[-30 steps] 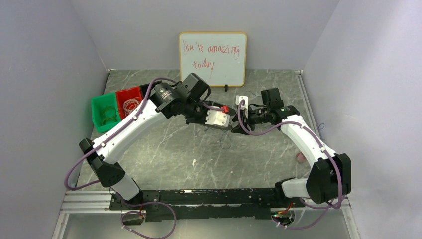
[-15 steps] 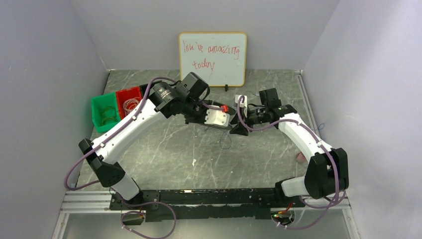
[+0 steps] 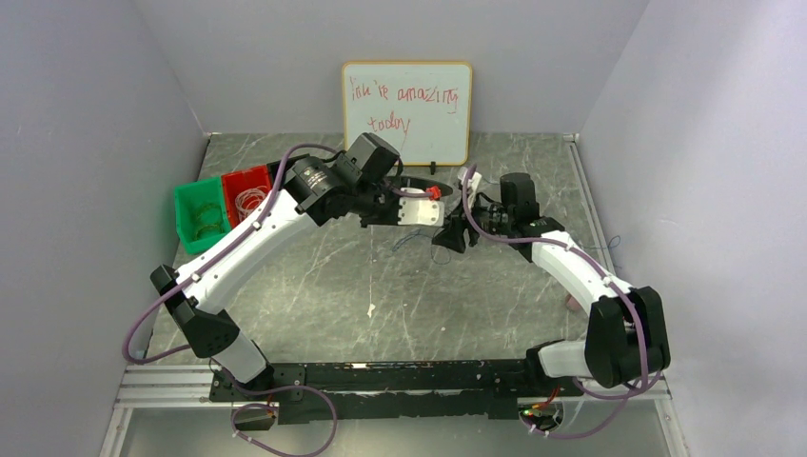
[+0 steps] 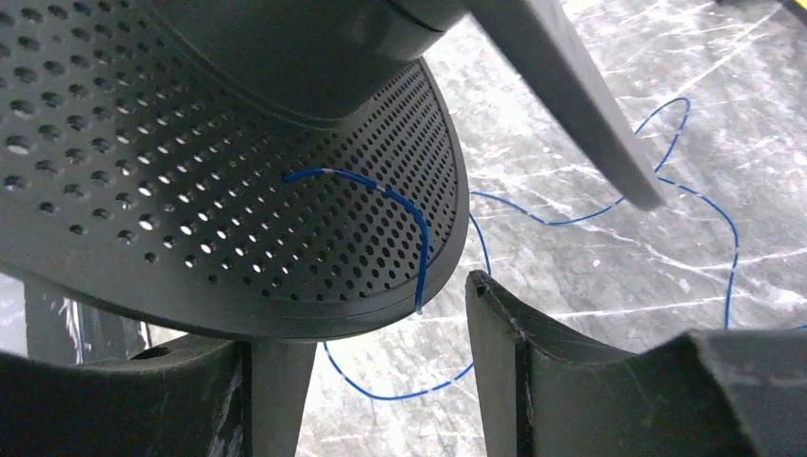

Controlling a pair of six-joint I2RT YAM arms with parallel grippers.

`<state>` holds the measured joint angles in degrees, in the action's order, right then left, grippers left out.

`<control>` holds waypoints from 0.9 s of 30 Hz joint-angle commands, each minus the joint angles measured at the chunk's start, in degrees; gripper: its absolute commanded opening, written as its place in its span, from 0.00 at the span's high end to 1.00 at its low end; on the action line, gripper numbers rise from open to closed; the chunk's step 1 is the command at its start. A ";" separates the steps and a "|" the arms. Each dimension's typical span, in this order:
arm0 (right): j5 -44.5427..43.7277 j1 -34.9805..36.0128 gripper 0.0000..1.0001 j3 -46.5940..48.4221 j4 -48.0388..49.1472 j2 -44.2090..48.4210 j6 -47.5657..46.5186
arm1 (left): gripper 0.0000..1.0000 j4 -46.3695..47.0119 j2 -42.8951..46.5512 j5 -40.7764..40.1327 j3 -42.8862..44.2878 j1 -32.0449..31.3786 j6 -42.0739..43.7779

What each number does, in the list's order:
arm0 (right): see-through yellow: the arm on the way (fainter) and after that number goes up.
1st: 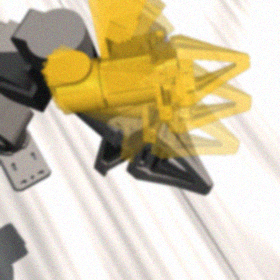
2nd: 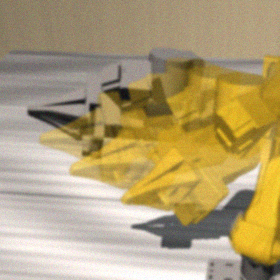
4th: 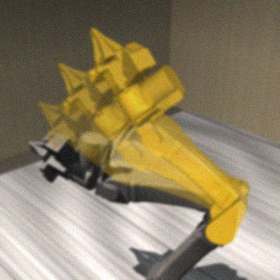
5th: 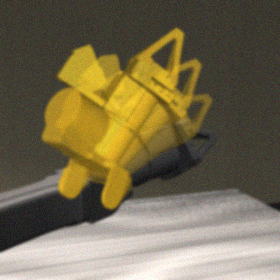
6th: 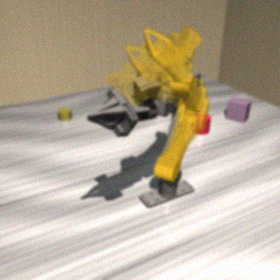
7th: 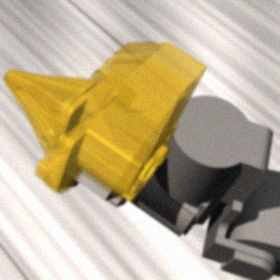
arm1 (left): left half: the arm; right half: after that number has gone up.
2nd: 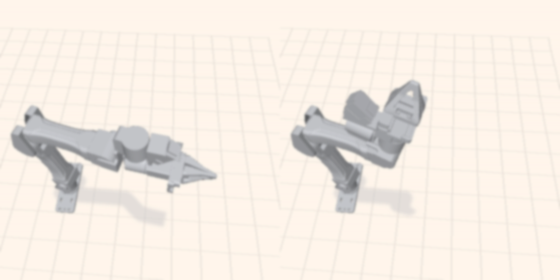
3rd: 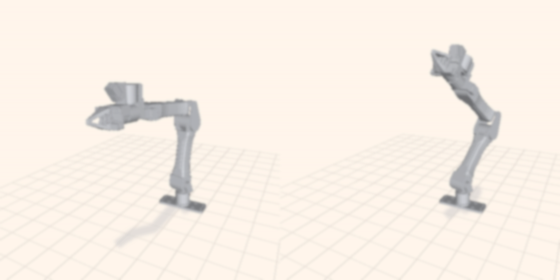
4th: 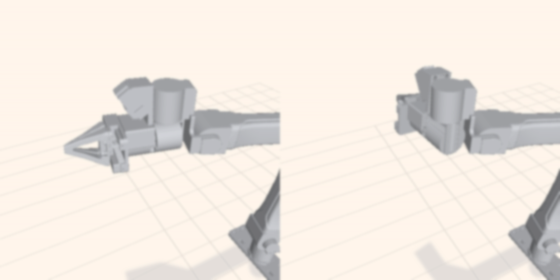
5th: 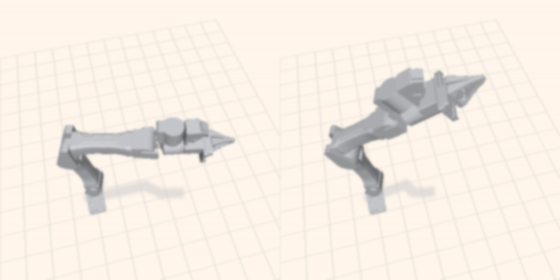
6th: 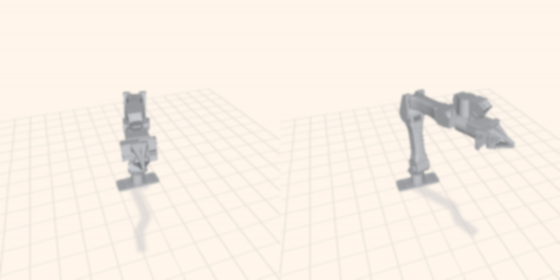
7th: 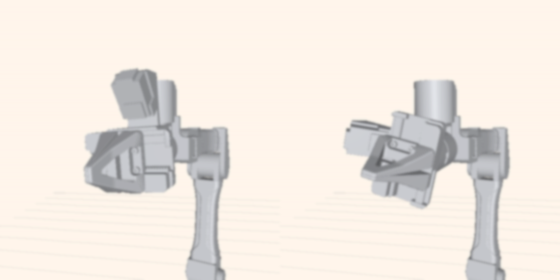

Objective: Wrap the cables
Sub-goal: Place the cable on the cable reel.

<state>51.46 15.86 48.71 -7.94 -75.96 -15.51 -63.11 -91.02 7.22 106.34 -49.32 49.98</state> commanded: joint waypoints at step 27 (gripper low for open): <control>-12.63 1.33 0.46 -2.07 20.99 -3.37 21.37 | 0.97 8.53 -0.64 -3.02 1.67 0.01 -3.16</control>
<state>38.85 16.60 46.17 8.23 -78.81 3.95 -59.48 -91.94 3.01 106.13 -49.12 47.03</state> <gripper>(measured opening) 0.545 0.048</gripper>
